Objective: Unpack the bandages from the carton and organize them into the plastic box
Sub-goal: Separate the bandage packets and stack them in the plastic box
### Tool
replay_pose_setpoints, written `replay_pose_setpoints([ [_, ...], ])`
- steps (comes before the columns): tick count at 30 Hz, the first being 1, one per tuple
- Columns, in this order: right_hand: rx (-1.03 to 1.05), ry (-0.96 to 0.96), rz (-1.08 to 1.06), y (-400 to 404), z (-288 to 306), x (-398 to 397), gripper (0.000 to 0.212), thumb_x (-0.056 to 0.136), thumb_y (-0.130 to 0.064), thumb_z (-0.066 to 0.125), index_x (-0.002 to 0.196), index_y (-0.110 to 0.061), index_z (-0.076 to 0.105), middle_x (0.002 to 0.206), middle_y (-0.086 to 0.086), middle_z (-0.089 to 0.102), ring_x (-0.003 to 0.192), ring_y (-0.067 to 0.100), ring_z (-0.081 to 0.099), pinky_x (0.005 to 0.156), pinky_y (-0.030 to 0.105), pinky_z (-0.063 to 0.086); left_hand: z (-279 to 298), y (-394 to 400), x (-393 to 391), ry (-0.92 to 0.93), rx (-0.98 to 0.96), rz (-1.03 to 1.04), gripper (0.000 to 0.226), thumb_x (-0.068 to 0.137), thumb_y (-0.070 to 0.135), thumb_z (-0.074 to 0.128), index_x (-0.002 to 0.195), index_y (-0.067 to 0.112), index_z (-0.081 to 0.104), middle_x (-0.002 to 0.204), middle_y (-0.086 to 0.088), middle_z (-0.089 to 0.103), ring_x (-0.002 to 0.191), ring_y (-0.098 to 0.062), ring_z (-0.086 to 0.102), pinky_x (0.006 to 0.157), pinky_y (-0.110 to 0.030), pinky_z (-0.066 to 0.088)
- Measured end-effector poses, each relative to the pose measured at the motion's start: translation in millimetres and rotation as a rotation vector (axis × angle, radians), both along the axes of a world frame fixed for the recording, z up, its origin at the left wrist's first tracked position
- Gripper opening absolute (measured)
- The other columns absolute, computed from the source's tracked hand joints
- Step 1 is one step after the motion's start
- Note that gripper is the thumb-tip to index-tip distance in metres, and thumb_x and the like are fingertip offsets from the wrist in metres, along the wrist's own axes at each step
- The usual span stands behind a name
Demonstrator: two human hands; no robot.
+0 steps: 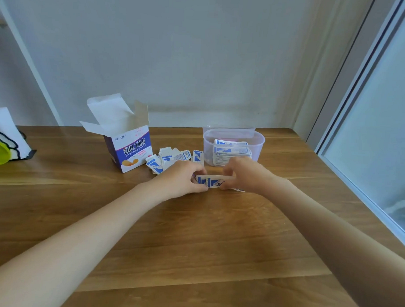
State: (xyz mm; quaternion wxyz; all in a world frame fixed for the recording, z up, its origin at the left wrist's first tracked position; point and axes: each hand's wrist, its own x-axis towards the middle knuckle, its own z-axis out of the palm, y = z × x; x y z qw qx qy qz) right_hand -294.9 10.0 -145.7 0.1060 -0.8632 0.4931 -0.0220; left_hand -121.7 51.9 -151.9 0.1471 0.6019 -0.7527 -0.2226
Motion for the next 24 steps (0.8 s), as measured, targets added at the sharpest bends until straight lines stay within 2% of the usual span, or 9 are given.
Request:
replay_pose_setpoints([
  [3,-0.035,-0.026,0.010,2.7,-4.2,2.3,0.021,0.081,-0.033,0.067,0.074,-0.018,0.055,0.088,0.003,0.060,0.076,0.016,0.050,0.058,0.025,0.039,-3.8,-1.3,-6.7,0.000,-0.064,-0.009,0.012,0.087,0.032,0.061,0.093,0.023,0.061,0.070,0.012,0.052,0.064,-0.004,0.049,0.056,-0.017,0.036],
  [6,-0.029,-0.048,0.000,3.2,-4.1,0.2,0.021,0.080,-0.033,0.068,0.077,-0.016,0.057,0.085,0.003,0.058,0.076,0.016,0.050,0.060,0.027,0.041,-6.0,-2.8,-9.9,-0.009,-0.108,-0.001,0.009,0.090,0.027,0.058,0.086,0.019,0.062,0.065,0.009,0.051,0.061,-0.005,0.047,0.057,-0.019,0.036],
  [10,-0.029,-0.049,-0.003,3.0,1.8,-6.4,0.017,0.083,-0.033,0.066,0.082,-0.018,0.057,0.082,-0.002,0.056,0.076,0.015,0.050,0.056,0.022,0.038,-5.3,-4.9,-2.0,0.000,-0.114,0.056,0.012,0.091,0.021,0.056,0.093,0.013,0.065,0.074,0.002,0.062,0.067,-0.009,0.057,0.064,-0.019,0.045],
  [13,-0.051,-0.148,0.007,4.8,1.1,-2.4,0.016,0.086,-0.023,0.063,0.095,-0.010,0.065,0.091,0.005,0.063,0.081,0.017,0.054,0.068,0.026,0.045,-5.6,-3.4,3.8,0.093,-0.099,0.125,0.011,0.092,0.017,0.054,0.102,0.015,0.059,0.081,0.004,0.061,0.067,-0.007,0.063,0.070,-0.020,0.050],
  [16,-0.098,-0.161,0.039,10.1,-4.6,4.1,0.022,0.091,-0.019,0.056,0.109,-0.009,0.064,0.100,0.009,0.066,0.092,0.023,0.059,0.078,0.029,0.046,-8.1,1.3,6.3,0.062,-0.168,0.147,0.019,0.093,0.012,0.051,0.110,0.017,0.057,0.091,-0.003,0.065,0.076,-0.013,0.065,0.077,-0.028,0.054],
  [19,-0.186,-0.131,0.117,14.5,-13.9,4.1,0.030,0.095,-0.017,0.048,0.124,-0.014,0.057,0.112,0.007,0.064,0.103,0.023,0.059,0.086,0.030,0.046,-13.5,4.4,9.1,-0.076,-0.240,0.104,0.032,0.095,0.012,0.047,0.125,0.020,0.056,0.108,-0.005,0.065,0.095,-0.017,0.061,0.082,-0.024,0.047],
  [21,-0.214,-0.133,0.143,15.8,-17.2,2.1,0.031,0.096,-0.016,0.046,0.125,-0.015,0.057,0.112,0.006,0.063,0.104,0.023,0.058,0.088,0.031,0.047,-15.5,4.6,10.8,-0.185,-0.263,0.068,0.038,0.097,0.013,0.043,0.132,0.022,0.051,0.118,-0.004,0.061,0.107,-0.017,0.055,0.083,-0.022,0.040],
  [22,-0.212,-0.152,0.145,15.7,-17.0,1.3,0.030,0.096,-0.015,0.047,0.123,-0.014,0.059,0.110,0.006,0.064,0.101,0.023,0.059,0.087,0.031,0.047,-14.1,4.2,11.1,-0.200,-0.271,0.062,0.038,0.097,0.013,0.042,0.133,0.023,0.050,0.119,-0.004,0.060,0.108,-0.018,0.055,0.082,-0.021,0.039],
  [24,-0.191,-0.277,0.102,13.2,-11.8,0.9,0.025,0.093,-0.013,0.051,0.114,-0.010,0.065,0.101,0.008,0.068,0.087,0.020,0.058,0.080,0.028,0.047,-4.5,2.5,11.5,-0.150,-0.297,0.086,0.038,0.096,0.012,0.044,0.131,0.022,0.053,0.109,-0.004,0.062,0.096,-0.017,0.057,0.074,-0.019,0.039],
])
